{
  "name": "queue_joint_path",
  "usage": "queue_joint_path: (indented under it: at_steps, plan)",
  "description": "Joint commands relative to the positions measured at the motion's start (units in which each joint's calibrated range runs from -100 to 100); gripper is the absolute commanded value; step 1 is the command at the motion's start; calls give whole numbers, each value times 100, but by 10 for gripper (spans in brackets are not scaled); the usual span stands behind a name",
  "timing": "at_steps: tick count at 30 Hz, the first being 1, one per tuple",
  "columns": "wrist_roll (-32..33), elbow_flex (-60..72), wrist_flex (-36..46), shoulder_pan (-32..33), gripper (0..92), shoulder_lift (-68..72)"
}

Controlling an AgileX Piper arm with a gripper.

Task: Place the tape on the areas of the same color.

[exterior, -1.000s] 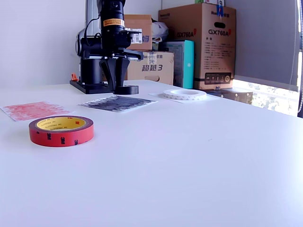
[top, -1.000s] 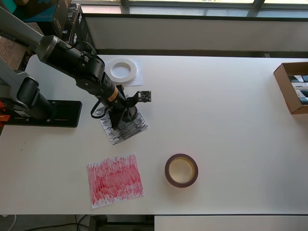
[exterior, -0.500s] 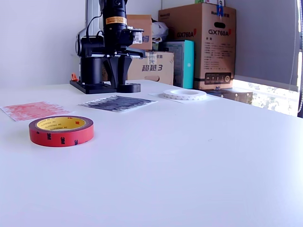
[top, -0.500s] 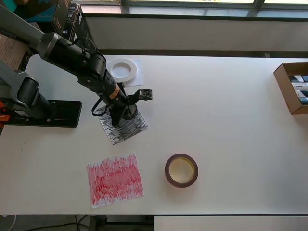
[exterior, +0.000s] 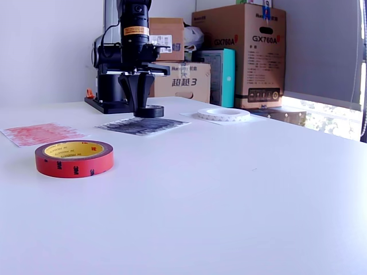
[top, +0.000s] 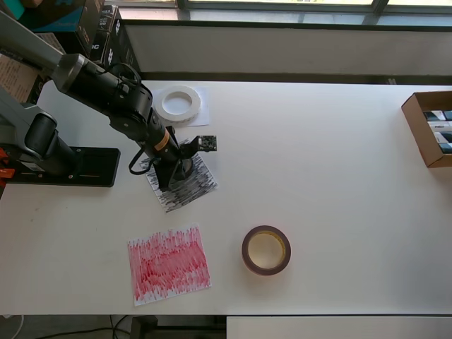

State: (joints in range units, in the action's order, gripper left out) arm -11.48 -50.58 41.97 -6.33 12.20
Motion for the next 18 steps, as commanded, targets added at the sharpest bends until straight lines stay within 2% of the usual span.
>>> queue_joint_path:
  at_steps: [1,9,18]
  plan:
    - [28,-8,25,-29,2,53]
    - [19,-8,50,-29,8,53]
    - [19,-17,50,-5,194,53]
